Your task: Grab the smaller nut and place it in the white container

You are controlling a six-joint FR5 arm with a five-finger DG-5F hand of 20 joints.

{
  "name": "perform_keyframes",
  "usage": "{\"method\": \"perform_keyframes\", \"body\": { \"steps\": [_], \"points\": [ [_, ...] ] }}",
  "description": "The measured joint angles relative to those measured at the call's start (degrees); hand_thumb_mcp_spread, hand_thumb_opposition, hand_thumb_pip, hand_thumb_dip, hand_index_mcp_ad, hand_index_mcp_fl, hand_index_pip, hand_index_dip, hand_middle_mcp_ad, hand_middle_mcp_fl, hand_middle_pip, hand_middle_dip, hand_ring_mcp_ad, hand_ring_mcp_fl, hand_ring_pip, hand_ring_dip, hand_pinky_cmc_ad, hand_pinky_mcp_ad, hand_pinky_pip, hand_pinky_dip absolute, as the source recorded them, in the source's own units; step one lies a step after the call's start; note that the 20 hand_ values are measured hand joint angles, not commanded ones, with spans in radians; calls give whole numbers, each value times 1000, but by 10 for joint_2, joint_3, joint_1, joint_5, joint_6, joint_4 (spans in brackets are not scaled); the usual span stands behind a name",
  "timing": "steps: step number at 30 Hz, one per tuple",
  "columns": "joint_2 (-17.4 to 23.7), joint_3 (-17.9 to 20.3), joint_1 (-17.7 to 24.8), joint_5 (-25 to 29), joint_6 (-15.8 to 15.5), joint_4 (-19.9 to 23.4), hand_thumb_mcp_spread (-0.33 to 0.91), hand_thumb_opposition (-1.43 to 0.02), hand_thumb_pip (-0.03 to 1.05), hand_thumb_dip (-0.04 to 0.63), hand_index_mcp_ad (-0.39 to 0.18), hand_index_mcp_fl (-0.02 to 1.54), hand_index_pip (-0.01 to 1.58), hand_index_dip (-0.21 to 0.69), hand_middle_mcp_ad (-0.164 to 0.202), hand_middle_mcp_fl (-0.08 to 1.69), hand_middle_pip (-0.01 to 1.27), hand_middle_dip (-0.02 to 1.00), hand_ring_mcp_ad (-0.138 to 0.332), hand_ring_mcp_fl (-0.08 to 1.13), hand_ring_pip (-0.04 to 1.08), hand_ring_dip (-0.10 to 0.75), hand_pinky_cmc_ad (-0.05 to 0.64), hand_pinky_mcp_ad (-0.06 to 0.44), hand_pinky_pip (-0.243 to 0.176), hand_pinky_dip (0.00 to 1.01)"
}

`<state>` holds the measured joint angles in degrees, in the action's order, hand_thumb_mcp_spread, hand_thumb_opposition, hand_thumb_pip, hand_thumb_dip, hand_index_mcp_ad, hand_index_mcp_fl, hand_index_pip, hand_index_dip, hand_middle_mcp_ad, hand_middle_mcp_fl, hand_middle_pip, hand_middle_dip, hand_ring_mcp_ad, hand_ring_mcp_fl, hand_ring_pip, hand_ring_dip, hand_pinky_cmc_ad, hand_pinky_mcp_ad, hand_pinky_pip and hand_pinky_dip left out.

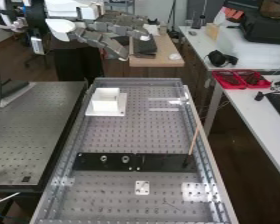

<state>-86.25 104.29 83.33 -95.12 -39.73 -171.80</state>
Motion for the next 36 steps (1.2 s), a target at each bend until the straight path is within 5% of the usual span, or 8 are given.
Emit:
{"method": "perform_keyframes", "body": {
  "steps": [36],
  "points": [
    [-13, 0, -18, -39, -7, 13, 302, -731, 487, 175, -154, 119, 136, 110, 68, 124, 140, 222, 138, 0, 101, 82, 442, 332, -96, 538]
  ]
}}
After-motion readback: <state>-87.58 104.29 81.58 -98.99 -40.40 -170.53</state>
